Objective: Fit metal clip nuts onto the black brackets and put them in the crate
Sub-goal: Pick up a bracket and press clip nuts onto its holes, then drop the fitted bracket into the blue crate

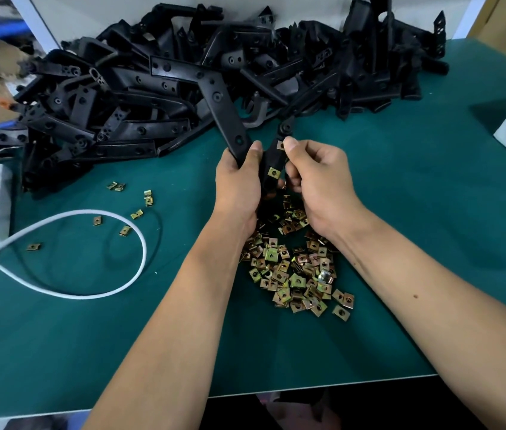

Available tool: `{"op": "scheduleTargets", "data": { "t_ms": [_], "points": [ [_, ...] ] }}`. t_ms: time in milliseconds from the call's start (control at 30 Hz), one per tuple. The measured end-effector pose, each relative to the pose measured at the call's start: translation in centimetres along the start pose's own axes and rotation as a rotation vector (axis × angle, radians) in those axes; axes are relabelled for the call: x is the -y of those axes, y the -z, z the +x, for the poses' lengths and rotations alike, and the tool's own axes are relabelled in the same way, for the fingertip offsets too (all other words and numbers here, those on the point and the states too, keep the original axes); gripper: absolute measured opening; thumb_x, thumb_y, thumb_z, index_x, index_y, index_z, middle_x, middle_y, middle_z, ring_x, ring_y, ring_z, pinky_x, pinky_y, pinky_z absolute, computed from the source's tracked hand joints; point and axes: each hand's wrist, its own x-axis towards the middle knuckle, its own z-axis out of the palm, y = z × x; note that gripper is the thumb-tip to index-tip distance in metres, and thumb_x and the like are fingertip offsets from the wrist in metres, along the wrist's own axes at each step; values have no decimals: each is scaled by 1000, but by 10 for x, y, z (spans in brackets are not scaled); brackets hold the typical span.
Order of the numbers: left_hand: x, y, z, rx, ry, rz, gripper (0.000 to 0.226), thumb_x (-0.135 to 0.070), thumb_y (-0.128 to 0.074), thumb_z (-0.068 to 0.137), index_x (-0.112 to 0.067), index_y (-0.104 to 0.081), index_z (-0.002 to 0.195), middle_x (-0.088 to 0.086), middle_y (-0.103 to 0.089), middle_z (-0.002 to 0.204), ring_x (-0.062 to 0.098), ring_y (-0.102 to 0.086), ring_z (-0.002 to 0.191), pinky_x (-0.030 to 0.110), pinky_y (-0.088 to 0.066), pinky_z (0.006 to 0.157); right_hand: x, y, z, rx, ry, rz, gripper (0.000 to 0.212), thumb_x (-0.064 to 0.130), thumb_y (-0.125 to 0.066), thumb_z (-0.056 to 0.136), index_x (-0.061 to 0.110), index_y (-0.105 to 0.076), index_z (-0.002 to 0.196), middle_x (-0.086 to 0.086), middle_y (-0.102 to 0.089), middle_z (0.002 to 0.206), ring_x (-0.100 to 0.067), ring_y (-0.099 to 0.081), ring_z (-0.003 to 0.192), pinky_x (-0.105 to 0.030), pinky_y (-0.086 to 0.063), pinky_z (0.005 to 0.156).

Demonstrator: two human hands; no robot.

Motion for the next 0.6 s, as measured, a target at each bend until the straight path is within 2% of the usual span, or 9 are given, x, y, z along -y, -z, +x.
{"op": "scheduleTargets", "data": {
  "t_ms": [167,267,333,367,467,533,600],
  "points": [
    [1,0,0,-32,-45,68,14,-29,-56,105,-20,-57,95,-2,-73,76,19,-65,60,28,-52,53,0,3,2,41,-32,-7,42,22,-61,103,22,-59,61,5,-49,55,-10,-44,51,-19,-37,49],
    [-2,-1,-1,-39,-128,151,14,-31,-55,105,-20,-55,97,13,-72,92,27,-67,68,34,-54,59,1,4,3,-14,-11,-71,40,24,-63,102,13,-61,64,4,-50,55,-8,-41,53,-20,-37,52],
    [-5,-3,-4,-4,-174,154,11,-29,-56,105,-20,-55,100,9,-68,87,27,-68,64,30,-53,52,6,8,4,-59,26,-124,36,26,-65,101,3,-69,74,5,-54,56,-7,-45,54,-20,-39,54],
    [-7,-3,-5,28,-191,143,8,-27,-59,103,-21,-56,101,8,-67,90,28,-69,69,32,-55,54,9,10,5,-75,38,-126,32,26,-66,100,3,-72,79,6,-56,56,-6,-47,55,-19,-40,54],
    [-9,-9,-11,189,-255,162,19,-21,-68,97,-18,-56,113,22,-64,112,43,-68,101,47,-60,75,21,24,2,-134,48,-104,26,27,-69,98,16,-76,76,8,-61,58,-3,-52,55,-19,-42,54],
    [-9,-21,-19,289,-304,168,28,-17,-69,96,-16,-53,119,25,-61,120,42,-67,107,50,-61,80,28,41,-3,-178,73,-128,32,27,-69,98,11,-74,71,3,-61,59,-8,-52,57,-26,-42,57],
    [-6,-42,-30,347,-335,196,33,-14,-70,96,-18,-52,123,17,-64,122,35,-68,112,57,-59,90,38,64,-11,-229,101,-128,39,24,-66,100,-1,-67,70,-6,-55,61,-17,-47,59,-36,-38,60]
  ]
}}
